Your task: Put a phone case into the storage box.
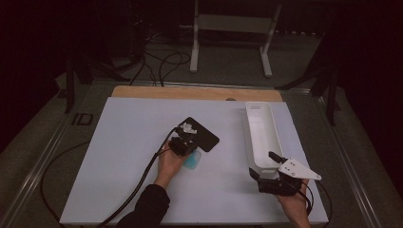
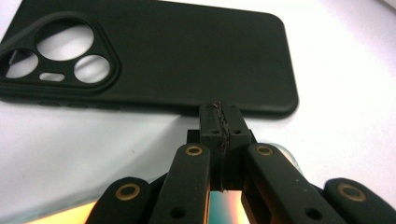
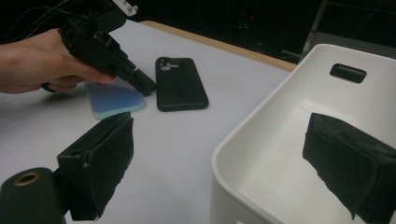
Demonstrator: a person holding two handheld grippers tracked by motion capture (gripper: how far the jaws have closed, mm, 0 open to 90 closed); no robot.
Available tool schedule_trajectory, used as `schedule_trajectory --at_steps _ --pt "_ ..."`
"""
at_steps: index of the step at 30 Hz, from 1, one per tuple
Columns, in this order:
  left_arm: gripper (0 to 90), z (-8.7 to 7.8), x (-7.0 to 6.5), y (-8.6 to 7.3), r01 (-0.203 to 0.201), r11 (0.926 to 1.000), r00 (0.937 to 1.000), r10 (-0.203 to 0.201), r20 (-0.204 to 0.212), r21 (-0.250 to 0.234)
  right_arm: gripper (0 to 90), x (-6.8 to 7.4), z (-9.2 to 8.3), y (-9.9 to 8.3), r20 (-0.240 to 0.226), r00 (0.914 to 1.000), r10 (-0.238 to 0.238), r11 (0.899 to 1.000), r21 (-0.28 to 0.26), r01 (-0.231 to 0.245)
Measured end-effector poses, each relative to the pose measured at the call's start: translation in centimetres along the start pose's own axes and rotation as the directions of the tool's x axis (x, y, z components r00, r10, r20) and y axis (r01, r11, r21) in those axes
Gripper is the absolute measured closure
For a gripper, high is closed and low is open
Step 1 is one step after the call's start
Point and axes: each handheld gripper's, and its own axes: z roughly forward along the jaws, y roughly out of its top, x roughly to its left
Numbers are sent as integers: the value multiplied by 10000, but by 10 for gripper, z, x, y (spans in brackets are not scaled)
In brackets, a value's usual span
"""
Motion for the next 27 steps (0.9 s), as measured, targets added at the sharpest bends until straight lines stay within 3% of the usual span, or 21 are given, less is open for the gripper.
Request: schedule_trajectory --at_steps 8,15,18,20,24,27 --pt "900 -5 -14 -7 -213 9997 9995 210 245 133 89 1 0 0 31 10000 -18 10000 36 18" --pt "899 -29 -35 -35 -739 9963 9948 706 732 431 89 1 0 0 41 10000 -26 10000 21 26" --pt "898 -33 -38 -40 -746 9961 9942 707 810 465 89 1 0 0 27 10000 -48 10000 27 48" --pt "898 -44 -43 -55 -687 9968 9917 637 1117 417 89 2 0 1 7 10000 -47 10000 29 47" --pt "897 -59 -46 -75 -528 9981 9907 485 1272 307 89 2 1 1 27 10000 -30 10000 49 30" --pt "897 -69 -43 -86 -402 9988 9934 368 1090 294 89 2 1 1 24 10000 -70 10000 41 70"
